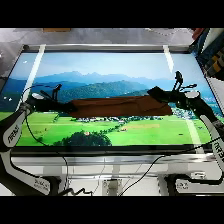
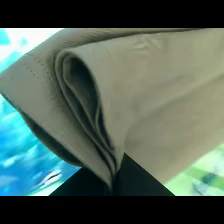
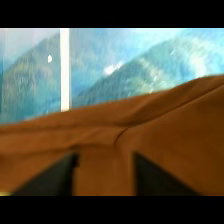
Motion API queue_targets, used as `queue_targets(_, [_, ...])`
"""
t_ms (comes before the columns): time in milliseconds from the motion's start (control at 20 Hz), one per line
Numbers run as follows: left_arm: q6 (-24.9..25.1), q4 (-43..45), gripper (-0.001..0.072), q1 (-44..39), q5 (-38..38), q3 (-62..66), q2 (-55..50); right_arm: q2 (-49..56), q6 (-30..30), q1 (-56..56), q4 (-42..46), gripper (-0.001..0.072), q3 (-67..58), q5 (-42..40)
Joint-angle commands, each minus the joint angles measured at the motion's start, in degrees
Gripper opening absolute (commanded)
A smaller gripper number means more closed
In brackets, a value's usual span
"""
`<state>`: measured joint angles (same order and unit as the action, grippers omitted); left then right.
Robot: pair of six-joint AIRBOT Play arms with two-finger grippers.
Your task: Fold the clothes and pants, and hang the long-sleeved shirts on hangers.
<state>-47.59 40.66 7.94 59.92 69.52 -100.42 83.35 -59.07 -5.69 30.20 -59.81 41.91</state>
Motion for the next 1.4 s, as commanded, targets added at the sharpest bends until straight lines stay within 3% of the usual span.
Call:
queue_targets(0, [0.48, -0.7, 0.0008, -1.53, 1.64, 2.19, 2.14, 0.0, 0.72, 2.12, 0.5, 0.0157, -0.07, 3.08])
queue_targets(50, [0.48, -0.55, 0.0007, -1.53, 2.67, 3.37, 3.65, 0.0, 1.42, 3.26, 0.5, 0.0019, -0.07, 3.06])
queue_targets(100, [0.37, -0.04, 0.0007, -1.53, 4.31, 4.7, 5.73, 0.0, 1.73, 4.5, 0.5, 0.0013, -0.07, 2.86])
queue_targets(350, [-4.0, 2.64, 0.0007, -0.81, 15.58, 7.13, 18.6, 0.2, 0.31, 13.79, 1.29, 0.0013, -0.9, -3.3])
queue_targets(550, [-10.47, 2.62, 0.0008, 0.13, 18.18, 7.13, 27.63, 3.58, -7.65, 23.28, 11.41, 0.0012, -10.25, -5.66])
queue_targets(700, [-10.56, 2.64, 0.0008, 0.39, 18.18, 7.15, 32.61, 8.98, -14.53, 29.62, 17.49, 0.0012, -17.88, -4.94])
queue_targets(900, [-10.56, 2.84, 0.0008, 1.6, 18.21, 7.13, 35.12, 16.94, -17.97, 38.23, 17.64, 0.0013, -26.29, -0.66])
queue_targets(1350, [-10.54, 2.62, 0.0008, 1.79, 17.66, 7.13, 34.62, 21.86, -19.96, 49.66, 16.15, 0.0013, -28.83, -3.8])
